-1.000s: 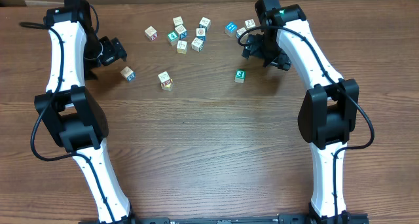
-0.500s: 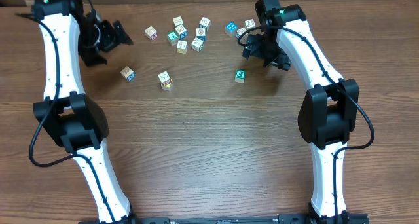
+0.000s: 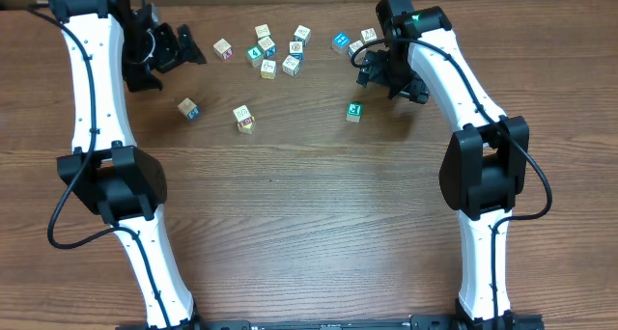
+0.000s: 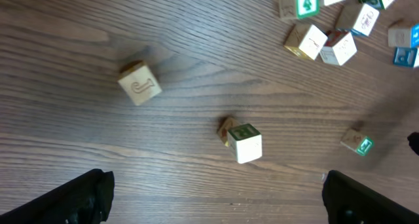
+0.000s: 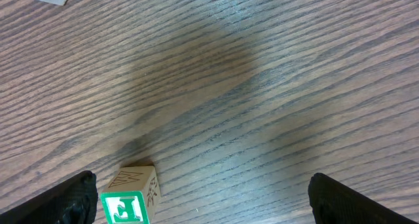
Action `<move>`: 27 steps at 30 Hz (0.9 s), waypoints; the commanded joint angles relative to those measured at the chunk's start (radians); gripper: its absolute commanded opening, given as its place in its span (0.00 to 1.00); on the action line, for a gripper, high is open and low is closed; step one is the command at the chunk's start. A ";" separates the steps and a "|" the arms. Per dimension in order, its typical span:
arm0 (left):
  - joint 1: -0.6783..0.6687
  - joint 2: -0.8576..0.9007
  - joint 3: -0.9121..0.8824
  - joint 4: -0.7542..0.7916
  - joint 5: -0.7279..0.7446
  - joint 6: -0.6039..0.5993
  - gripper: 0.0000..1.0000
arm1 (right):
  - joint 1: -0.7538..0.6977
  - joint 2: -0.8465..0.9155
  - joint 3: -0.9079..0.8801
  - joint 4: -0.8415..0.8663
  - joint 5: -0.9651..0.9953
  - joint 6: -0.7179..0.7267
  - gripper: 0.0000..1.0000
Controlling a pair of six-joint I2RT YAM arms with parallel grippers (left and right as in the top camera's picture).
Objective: Form a tower
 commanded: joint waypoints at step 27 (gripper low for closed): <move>-0.114 -0.030 0.013 -0.050 -0.161 -0.043 0.99 | 0.005 -0.043 -0.004 0.004 -0.002 0.000 1.00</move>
